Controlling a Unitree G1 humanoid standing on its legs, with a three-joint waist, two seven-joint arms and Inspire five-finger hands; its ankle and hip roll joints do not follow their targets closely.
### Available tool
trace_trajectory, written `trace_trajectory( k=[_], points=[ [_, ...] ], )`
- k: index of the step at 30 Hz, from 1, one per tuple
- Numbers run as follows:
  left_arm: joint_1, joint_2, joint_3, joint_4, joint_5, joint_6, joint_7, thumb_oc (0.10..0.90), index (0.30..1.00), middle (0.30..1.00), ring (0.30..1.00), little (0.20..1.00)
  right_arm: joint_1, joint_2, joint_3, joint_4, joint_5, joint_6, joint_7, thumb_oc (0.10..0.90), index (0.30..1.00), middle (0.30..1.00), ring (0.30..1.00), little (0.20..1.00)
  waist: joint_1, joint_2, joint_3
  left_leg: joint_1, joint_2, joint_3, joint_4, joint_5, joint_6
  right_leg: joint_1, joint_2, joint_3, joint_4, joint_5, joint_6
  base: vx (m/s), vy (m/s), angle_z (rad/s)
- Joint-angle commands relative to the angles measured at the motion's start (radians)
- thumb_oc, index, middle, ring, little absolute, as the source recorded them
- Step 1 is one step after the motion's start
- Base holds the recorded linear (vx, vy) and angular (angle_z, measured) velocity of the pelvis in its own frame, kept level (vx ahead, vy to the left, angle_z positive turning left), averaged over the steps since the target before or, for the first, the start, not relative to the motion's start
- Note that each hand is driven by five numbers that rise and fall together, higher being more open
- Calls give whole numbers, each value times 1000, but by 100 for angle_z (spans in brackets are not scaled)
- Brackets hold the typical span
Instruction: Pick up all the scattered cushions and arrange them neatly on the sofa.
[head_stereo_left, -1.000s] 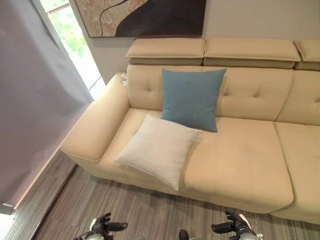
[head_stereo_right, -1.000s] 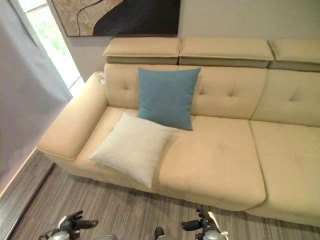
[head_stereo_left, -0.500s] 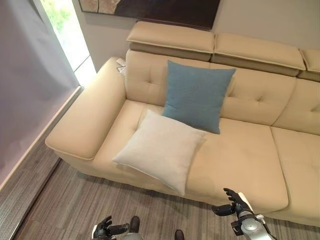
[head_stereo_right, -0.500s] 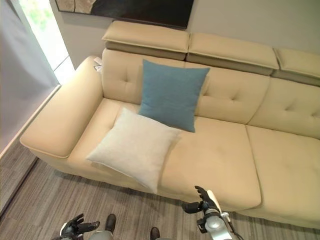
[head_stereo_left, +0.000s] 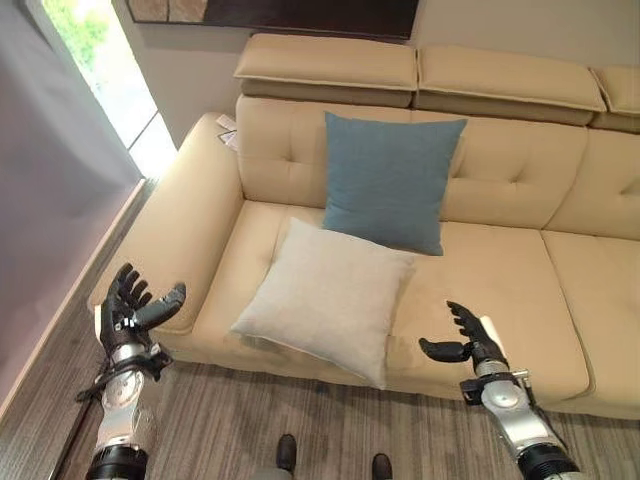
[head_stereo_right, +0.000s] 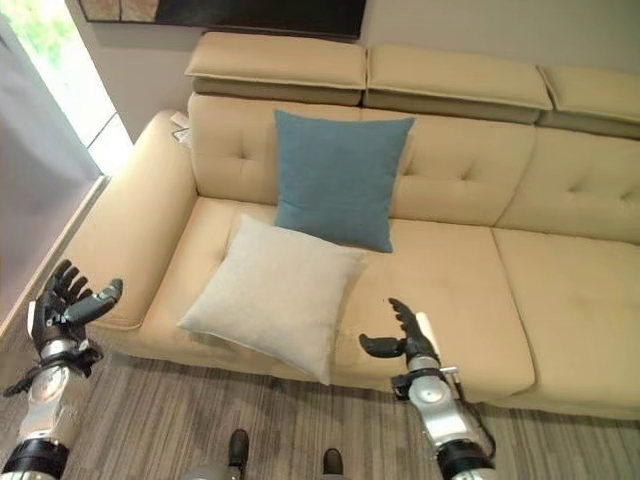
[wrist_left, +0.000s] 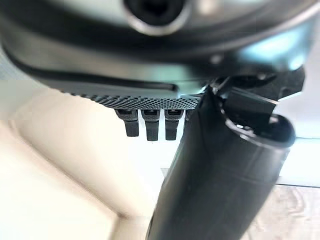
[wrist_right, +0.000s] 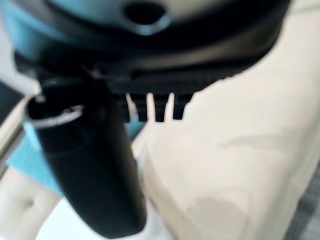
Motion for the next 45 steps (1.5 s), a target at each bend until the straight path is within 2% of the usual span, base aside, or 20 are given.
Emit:
trace_trajectory(
  k=[1, 6, 9, 11, 14, 18, 20, 25, 26, 29, 33, 36, 37, 39, 42, 43, 45],
  points=[
    [-171, 47, -127, 99, -154, 11, -87, 800, 900, 900, 900, 900, -172, -59, 48, -3, 82, -5, -12, 800, 900, 900, 900, 900, -18, 21, -84, -51, 3, -65, 7, -111, -33, -112, -35, 6, 38, -1, 37, -17, 11, 6],
    [-362, 33, -206, 293, -156, 29, -52, 800, 900, 900, 900, 900, -365, -14, 149, 82, 165, -16, -29, 800, 900, 900, 900, 900, -33, 39, -42, -156, 4, -68, 7, -74, -48, -208, -24, 13, 8, 36, 33, -128, -4, -2],
    [-489, 63, -225, 395, -180, 23, -54, 800, 900, 900, 900, 900, -493, -10, 195, 130, 211, -35, -44, 800, 900, 900, 900, 900, -32, 42, -24, -251, 7, -59, 7, -45, -66, -301, -10, 29, 4, 52, 29, -132, -1, -13],
    [-518, 73, -233, 405, -188, 19, -55, 800, 900, 900, 900, 900, -522, -11, 208, 136, 226, -36, -49, 800, 900, 900, 900, 900, -32, 41, -22, -273, 8, -57, 7, -40, -69, -321, -7, 34, 4, 53, 28, -58, -11, -6],
    [-659, 102, -285, 505, -211, 32, -67, 800, 900, 900, 900, 900, -642, 7, 236, 185, 314, -53, -67, 800, 900, 900, 900, 900, -40, 42, 6, -349, 13, -57, 7, -15, -87, -393, 0, 46, 4, 67, 27, -41, -14, -3],
    [-763, 144, -344, 602, -119, 55, -70, 800, 900, 900, 900, 900, -720, 22, 276, 210, 349, -62, -61, 800, 900, 900, 900, 900, -45, 44, 38, -400, 18, -50, 7, -2, -96, -456, 3, 53, 4, 80, 34, -33, -6, -11],
    [-861, 217, -410, 669, 27, 64, -39, 800, 900, 900, 900, 900, -777, 28, 320, 232, 348, -67, -56, 800, 900, 900, 900, 900, -47, 44, 58, -432, 24, -42, 7, 6, -103, -498, 5, 63, 4, 85, 40, -28, -23, -16],
    [-923, 230, -430, 688, -21, 77, -60, 800, 900, 900, 900, 900, -838, 48, 367, 243, 368, -68, -40, 800, 900, 900, 900, 900, -46, 48, 83, -467, 27, -40, 7, 17, -107, -541, 10, 70, 4, 91, 39, -18, -19, -11],
    [-963, 233, -480, 684, -1, 78, -82, 800, 900, 900, 900, 900, -870, 57, 392, 257, 386, -73, -28, 800, 900, 900, 900, 900, -46, 53, 96, -483, 29, -44, 7, 22, -108, -558, 12, 70, 4, 93, 38, -20, -6, -7],
    [-996, 228, -504, 684, -9, 79, -93, 800, 900, 900, 900, 900, -891, 72, 409, 252, 422, -82, -8, 800, 900, 900, 900, 900, -47, 54, 104, -500, 27, -46, 7, 24, -111, -576, 16, 70, 4, 97, 40, -11, -2, -2],
    [-1030, 161, -524, 684, -107, 103, -160, 800, 900, 900, 900, 900, -923, 117, 450, 254, 527, -85, 50, 800, 900, 900, 900, 900, -52, 52, 114, -528, 28, -50, 7, 26, -118, -610, 25, 71, 4, 99, 41, 0, 0, 0],
    [-1043, 91, -574, 675, -152, 141, -235, 800, 900, 900, 900, 900, -942, 167, 481, 284, 588, -69, 92, 800, 900, 900, 900, 900, -56, 54, 114, -545, 27, -48, 7, 28, -122, -626, 28, 73, 4, 101, 42, 0, 0, 0],
    [-1032, 48, -617, 660, -163, 169, -294, 800, 900, 900, 900, 900, -936, 205, 498, 272, 624, -57, 119, 800, 900, 900, 900, 900, -61, 57, 115, -550, 28, -47, 7, 31, -122, -631, 30, 73, 4, 100, 44, 0, 0, 0],
    [-1025, 28, -625, 657, -165, 173, -308, 800, 900, 900, 900, 900, -923, 225, 501, 264, 644, -54, 136, 800, 900, 900, 900, 900, -62, 56, 113, -551, 28, -47, 7, 31, -122, -632, 31, 73, 4, 99, 44, 0, 0, 0],
    [-979, -39, -600, 669, -192, 195, -332, 800, 900, 900, 900, 900, -888, 301, 521, 214, 677, -50, 173, 800, 900, 900, 900, 900, -62, 56, 109, -538, 29, -47, 7, 26, -122, -623, 35, 78, 4, 92, 41, 11, 3, 0],
    [-947, -84, -575, 670, -208, 208, -342, 800, 900, 900, 900, 900, -860, 339, 535, 172, 677, -51, 191, 800, 900, 900, 900, 900, -65, 53, 106, -526, 32, -47, 7, 22, -122, -613, 35, 81, 4, 89, 38, 0, 0, 0],
    [-924, -109, -564, 668, -222, 216, -357, 800, 900, 900, 900, 900, -845, 357, 544, 153, 676, -53, 206, 800, 900, 900, 900, 900, -67, 52, 104, -518, 34, -46, 7, 19, -122, -606, 35, 83, 4, 86, 38, 0, 0, 0]
  ],
)
